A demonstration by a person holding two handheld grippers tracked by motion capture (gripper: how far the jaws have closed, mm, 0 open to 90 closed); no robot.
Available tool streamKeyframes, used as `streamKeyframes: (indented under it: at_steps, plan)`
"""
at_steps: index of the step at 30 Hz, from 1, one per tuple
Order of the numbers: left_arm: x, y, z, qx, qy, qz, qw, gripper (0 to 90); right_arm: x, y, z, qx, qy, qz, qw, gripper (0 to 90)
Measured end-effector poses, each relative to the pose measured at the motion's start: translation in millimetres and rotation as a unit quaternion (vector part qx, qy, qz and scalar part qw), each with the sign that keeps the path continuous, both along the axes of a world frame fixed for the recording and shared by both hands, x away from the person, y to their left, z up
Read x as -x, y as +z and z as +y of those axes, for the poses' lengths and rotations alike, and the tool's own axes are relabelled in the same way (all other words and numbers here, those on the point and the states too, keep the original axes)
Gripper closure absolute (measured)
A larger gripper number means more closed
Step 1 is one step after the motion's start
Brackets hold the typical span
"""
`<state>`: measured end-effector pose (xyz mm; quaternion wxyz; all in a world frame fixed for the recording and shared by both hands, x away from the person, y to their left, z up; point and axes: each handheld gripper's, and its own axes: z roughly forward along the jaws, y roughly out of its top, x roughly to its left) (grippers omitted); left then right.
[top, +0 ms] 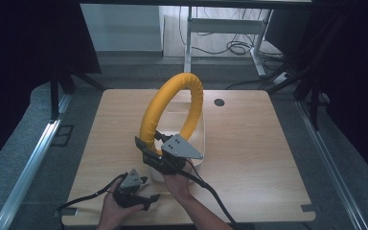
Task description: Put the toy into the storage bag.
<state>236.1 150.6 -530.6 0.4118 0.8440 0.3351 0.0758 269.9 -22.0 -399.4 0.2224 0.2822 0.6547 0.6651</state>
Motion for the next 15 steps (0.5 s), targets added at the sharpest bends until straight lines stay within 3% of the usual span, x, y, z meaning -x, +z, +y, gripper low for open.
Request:
streamKeyframes:
  at_steps: [15]
  plan:
    - [0.1,-0.3,-0.3,0.001,0.001,-0.001,1.0,19.0,-2.9,-11.1,-3.0,0.004,-0.008,0.029,0.9995,47.2]
